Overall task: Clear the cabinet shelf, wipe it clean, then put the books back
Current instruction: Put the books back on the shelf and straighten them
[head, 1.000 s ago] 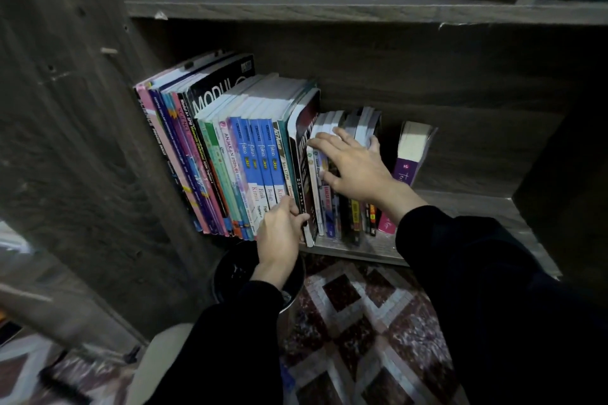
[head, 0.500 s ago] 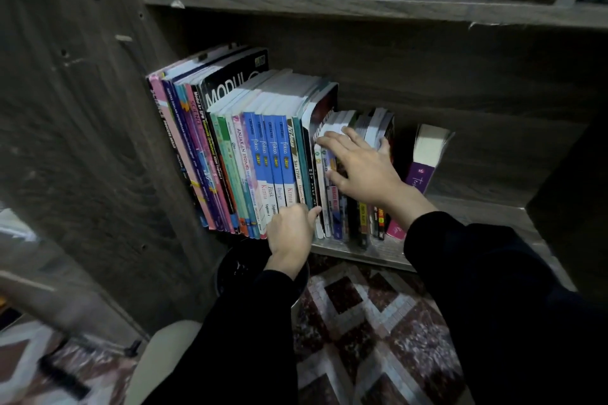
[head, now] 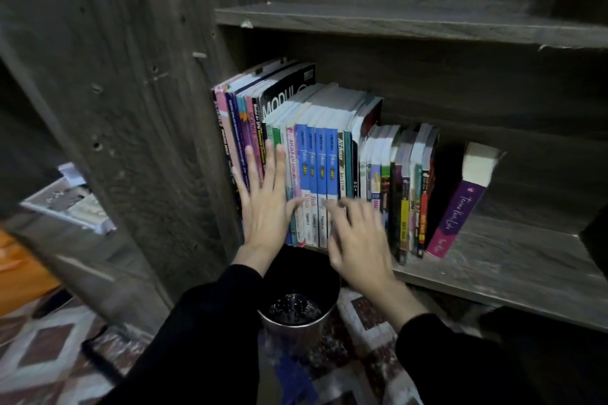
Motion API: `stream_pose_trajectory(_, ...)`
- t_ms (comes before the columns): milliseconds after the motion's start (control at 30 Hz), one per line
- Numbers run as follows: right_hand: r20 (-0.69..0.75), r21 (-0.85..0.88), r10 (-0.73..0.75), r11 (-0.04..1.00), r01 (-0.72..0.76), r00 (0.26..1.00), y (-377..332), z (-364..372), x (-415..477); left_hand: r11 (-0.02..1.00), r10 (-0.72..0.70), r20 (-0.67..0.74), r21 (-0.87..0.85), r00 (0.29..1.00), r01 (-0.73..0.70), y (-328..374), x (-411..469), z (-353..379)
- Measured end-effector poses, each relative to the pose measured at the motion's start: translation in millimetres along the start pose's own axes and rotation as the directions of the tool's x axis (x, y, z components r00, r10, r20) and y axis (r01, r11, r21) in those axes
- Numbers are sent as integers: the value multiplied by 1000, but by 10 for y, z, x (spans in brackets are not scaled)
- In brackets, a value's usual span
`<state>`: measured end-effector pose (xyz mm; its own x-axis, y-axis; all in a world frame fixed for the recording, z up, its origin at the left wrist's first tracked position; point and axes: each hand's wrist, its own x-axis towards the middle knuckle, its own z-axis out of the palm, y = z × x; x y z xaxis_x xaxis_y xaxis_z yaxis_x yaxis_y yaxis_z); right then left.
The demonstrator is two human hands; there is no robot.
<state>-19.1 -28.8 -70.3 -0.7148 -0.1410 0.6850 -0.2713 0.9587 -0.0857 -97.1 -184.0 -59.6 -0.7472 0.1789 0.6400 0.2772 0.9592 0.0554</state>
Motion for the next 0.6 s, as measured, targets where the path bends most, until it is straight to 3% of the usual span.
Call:
stream_pose_trajectory(100,171,84,52,994,-67,984,-162,177,-106,994,3,15,109,1000,-4,-43,27,21)
stream_pose_trajectory(200,270,216,356,883,-416,895,-263,239,-172,992,-28,35,127,999,24,-17,25,22)
stream_pose_trajectory(267,281,313,649,635,-706,707,-299,262,-192,995,-23,46,98,999,19,-8,17,11)
stream_pose_trajectory(333,390,403,781,331,-853,488,-298,317,-189,999,5,88,47,996,-9,-17,23,-2)
stream_pose_trajectory(367,478,445,769,205,-872,424,-300,356,-183,999,12,115,29,993,-16,-21,29,-6)
stream_pose_trajectory(433,613,505,694,23,-863,378,-331,410,-171,1000,8,128,17,992,-11,-18,40,-12)
stream_pose_trajectory(500,670,513,643,-40,-857,371,-384,428,-149,1000,6,118,17,993,-8,-7,45,-24)
stream_pose_trajectory(600,699,514,604,-51,-856,384,-427,487,-98,1000,28,135,-4,990,-27,-31,58,-37)
